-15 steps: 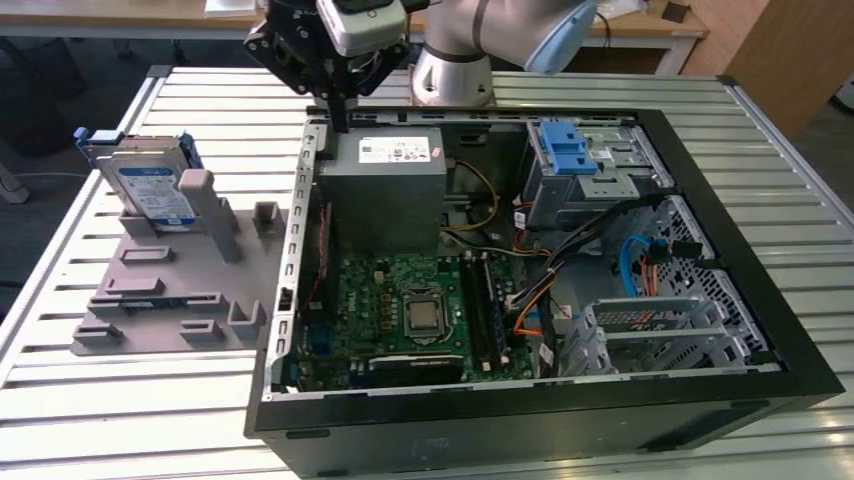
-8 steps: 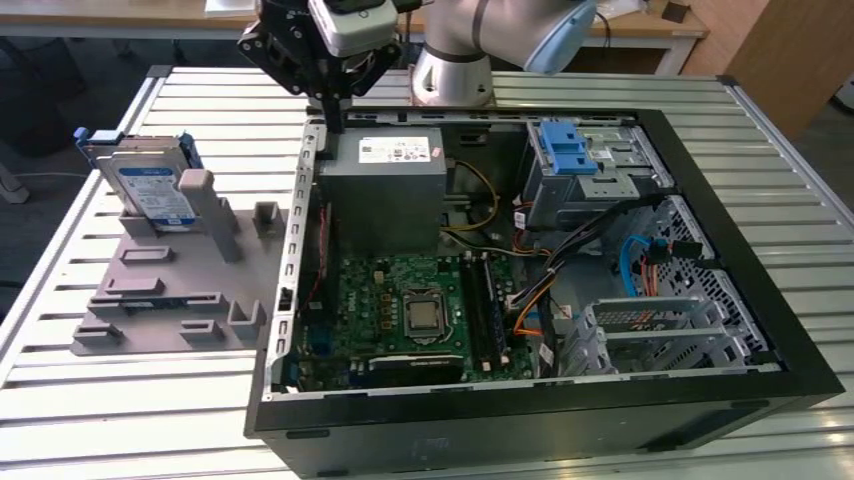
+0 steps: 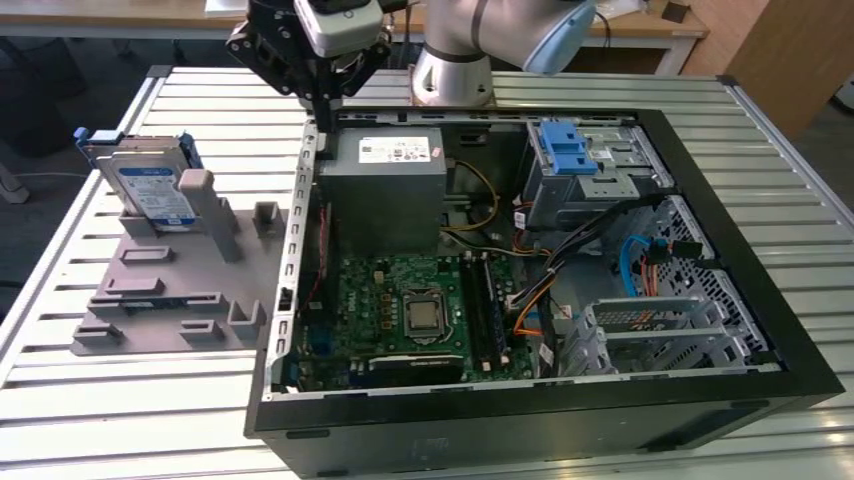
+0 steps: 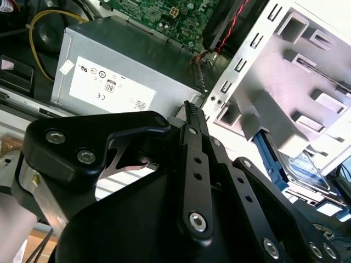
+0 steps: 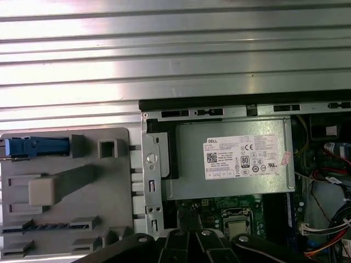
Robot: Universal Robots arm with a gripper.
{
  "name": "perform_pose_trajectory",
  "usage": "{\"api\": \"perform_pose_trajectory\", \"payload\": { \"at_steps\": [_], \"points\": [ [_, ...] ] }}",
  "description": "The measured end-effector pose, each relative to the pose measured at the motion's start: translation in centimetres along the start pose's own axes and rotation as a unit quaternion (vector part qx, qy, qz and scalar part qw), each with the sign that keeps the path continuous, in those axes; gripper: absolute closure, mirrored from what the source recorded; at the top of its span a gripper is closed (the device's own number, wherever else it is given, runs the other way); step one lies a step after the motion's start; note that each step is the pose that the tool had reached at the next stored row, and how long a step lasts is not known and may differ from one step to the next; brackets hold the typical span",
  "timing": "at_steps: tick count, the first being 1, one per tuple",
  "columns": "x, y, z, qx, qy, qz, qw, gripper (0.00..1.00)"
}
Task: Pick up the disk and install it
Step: 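Reach for the disk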
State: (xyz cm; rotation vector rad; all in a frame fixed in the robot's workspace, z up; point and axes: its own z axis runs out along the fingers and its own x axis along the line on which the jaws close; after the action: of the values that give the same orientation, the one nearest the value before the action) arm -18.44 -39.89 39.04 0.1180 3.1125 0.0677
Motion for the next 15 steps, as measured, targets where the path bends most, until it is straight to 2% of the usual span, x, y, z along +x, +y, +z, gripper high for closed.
{"api": "perform_pose_trajectory", "payload": {
  "at_steps": [15],
  "points": [
    [1.84,-0.04,-0.01,0.0000,0.0000,0.000,1.0000,0.89]
  ]
}}
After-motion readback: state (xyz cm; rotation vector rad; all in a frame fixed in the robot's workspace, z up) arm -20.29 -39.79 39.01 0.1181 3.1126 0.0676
